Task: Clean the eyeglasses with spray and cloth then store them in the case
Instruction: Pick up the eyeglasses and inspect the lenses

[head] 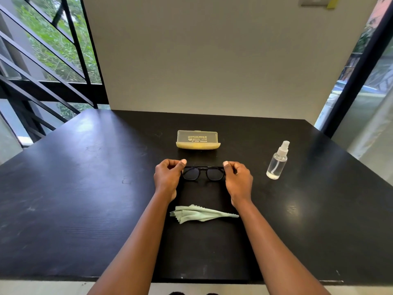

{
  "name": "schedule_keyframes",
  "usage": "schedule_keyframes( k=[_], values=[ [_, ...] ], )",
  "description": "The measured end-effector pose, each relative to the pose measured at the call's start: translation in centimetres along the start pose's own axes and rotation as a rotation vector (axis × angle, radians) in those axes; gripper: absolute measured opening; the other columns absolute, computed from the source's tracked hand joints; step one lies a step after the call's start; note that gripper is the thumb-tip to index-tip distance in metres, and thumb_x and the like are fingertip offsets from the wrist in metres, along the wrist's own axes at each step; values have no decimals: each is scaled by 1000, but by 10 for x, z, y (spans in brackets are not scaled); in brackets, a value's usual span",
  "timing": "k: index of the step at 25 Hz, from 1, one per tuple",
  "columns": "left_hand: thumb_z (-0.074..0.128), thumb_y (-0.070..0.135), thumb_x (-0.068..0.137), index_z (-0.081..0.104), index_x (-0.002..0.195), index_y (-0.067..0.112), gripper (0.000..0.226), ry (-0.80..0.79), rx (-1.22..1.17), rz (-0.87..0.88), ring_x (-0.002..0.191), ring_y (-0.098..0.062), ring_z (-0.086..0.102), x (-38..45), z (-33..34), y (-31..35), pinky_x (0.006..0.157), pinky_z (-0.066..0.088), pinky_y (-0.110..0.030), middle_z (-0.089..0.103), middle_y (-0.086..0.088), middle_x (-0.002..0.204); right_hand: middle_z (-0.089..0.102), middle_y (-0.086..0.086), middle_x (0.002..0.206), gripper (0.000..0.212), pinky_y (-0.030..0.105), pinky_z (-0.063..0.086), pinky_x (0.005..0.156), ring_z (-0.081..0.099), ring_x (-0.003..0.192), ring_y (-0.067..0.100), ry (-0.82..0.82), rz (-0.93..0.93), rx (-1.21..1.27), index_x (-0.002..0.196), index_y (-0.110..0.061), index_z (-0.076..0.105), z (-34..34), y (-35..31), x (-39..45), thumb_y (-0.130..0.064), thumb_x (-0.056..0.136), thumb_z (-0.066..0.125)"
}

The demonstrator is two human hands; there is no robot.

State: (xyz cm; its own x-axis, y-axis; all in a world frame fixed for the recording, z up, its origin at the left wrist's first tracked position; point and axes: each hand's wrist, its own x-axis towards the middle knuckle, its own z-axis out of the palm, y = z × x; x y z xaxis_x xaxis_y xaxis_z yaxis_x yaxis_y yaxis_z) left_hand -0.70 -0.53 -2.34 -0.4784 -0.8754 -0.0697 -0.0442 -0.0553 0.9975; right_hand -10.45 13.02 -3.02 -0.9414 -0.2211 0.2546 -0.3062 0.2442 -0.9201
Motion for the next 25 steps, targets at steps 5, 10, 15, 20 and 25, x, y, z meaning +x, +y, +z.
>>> schedule_keyframes(
  k=[5, 10, 15, 20, 25],
  values=[
    [68, 15, 81, 65, 84, 14, 4, -76, -89, 19, 83, -21, 64, 2, -4, 0, 76, 54, -30, 67, -7, 84, 62, -1, 96, 5, 2, 41, 59, 56, 75, -1, 15, 4, 70, 89, -20, 66, 4, 3, 2, -22, 88, 61],
    [66, 10, 83, 68, 81, 20, 10, -150, -14, 78, 88, -17, 65, 2, -7, 3, 76, 53, -27, 69, -3, 89, 61, -2, 100, 16, 1, 43, 61, 58, 76, 0, 27, 32, 155, 102, -14, 67, 8, 5, 5, -16, 87, 63],
    [66, 12, 83, 69, 80, 23, 13, -180, 178, 210, 87, -10, 63, 3, -6, 4, 76, 51, -25, 68, 2, 92, 59, -3, 101, 18, -3, 41, 63, 57, 78, -3, 16, 15, 132, 104, -13, 68, 5, 5, 6, -13, 86, 63],
    [64, 22, 85, 70, 87, 17, 8, -165, 391, 309, 71, -3, 57, 5, -8, 3, 60, 43, -13, 64, 10, 80, 60, -6, 102, 20, -2, 42, 63, 57, 81, -4, -7, 11, 122, 105, -13, 68, 1, 3, 7, -14, 85, 65],
    [60, 22, 88, 60, 78, 20, 9, -194, 489, 342, 71, -7, 53, 4, -8, 3, 58, 40, -15, 58, 6, 81, 64, -4, 95, 16, 4, 44, 60, 58, 73, -1, -12, 3, 129, 97, -13, 71, -4, 1, 9, -13, 82, 69]
  ],
)
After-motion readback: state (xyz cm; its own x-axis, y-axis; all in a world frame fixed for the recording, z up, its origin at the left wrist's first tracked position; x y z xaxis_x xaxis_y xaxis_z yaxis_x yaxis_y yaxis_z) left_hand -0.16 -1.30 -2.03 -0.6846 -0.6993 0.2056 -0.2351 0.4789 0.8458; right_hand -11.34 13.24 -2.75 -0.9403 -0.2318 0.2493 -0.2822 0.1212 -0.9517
